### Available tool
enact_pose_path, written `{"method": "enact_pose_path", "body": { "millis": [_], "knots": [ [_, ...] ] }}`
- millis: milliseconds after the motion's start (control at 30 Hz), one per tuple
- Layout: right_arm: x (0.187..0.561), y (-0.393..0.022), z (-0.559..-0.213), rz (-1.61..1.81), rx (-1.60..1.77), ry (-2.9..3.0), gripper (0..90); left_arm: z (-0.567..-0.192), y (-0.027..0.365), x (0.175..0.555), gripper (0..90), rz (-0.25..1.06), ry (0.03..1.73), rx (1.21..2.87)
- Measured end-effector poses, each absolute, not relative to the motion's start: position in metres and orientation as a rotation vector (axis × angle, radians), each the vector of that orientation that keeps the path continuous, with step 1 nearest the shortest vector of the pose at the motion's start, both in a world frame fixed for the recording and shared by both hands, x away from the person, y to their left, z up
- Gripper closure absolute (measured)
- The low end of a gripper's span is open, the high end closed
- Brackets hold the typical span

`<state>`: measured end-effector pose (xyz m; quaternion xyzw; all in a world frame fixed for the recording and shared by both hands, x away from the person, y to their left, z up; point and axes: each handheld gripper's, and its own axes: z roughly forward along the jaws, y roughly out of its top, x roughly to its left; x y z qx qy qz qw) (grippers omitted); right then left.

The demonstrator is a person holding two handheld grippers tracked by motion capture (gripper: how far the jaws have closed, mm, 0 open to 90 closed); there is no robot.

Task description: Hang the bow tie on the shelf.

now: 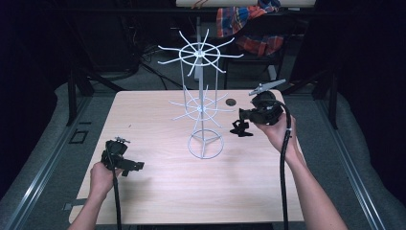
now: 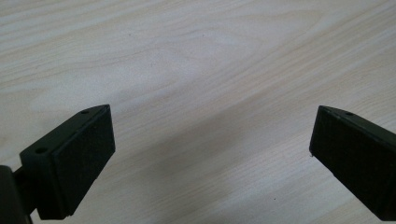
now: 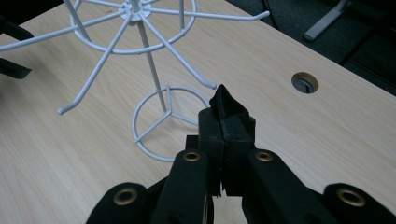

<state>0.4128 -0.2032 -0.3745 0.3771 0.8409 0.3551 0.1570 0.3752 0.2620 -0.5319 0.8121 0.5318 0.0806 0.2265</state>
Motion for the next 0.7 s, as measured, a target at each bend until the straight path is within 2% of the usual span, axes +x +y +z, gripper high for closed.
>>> {"method": "enact_pose_path", "body": {
  "millis": [700],
  "knots": [
    [0.423, -0.188, -0.363, 1.011, 1.048, 2.422, 89.4, -0.533, 0.262, 0.376, 0.1, 0.217, 1.461, 2.240]
  ]
}}
